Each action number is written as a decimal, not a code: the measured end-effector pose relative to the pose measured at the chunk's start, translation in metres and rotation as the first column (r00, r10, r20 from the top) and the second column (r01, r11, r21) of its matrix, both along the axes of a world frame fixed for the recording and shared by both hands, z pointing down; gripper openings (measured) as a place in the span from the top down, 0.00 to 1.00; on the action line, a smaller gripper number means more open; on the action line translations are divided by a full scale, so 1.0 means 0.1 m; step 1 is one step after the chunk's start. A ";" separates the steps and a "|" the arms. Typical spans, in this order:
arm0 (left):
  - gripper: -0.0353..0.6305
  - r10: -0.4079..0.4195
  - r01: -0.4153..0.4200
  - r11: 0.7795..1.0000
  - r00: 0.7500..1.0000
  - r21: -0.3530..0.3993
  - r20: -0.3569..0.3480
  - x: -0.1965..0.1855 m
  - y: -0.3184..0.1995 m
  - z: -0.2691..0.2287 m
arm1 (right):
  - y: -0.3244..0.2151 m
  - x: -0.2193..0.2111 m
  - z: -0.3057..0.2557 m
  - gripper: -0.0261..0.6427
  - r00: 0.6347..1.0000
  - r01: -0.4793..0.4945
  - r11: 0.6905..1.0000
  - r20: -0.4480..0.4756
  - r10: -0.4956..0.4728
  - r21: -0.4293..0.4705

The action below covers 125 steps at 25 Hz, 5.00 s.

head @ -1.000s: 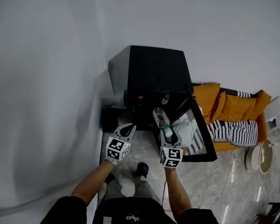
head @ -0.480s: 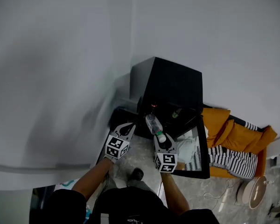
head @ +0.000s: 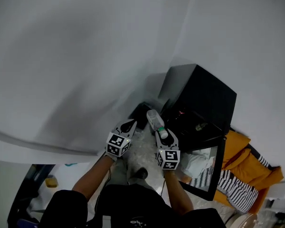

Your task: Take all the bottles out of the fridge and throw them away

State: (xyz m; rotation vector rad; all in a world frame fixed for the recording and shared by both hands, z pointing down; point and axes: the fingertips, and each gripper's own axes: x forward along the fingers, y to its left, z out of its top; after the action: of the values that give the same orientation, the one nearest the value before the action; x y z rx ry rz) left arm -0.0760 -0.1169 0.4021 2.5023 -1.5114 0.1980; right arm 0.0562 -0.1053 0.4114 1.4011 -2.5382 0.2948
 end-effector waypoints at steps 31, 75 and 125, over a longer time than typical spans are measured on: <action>0.95 -0.074 0.063 0.980 0.996 -0.190 -0.048 -0.75 -1.32 1.61 | -1.72 -0.94 1.80 0.67 0.990 0.072 0.981 -0.109 -0.092 -0.178; 0.95 -0.081 0.076 0.966 0.997 -0.248 -0.011 -0.87 -1.63 4.72 | -1.83 -0.99 6.63 0.66 0.955 -0.004 0.874 -0.261 -0.141 -0.487; 0.95 0.407 -0.408 0.913 0.911 -0.004 -0.058 2.02 -0.20 -0.55 | 0.17 1.72 -0.48 0.95 0.922 -0.384 0.923 0.058 0.384 0.003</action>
State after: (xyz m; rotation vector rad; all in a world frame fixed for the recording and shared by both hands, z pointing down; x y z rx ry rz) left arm 0.1258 -0.1369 0.3467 2.7569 -0.9428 0.1991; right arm 0.2285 -0.0886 0.3636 1.9197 -2.2910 0.3872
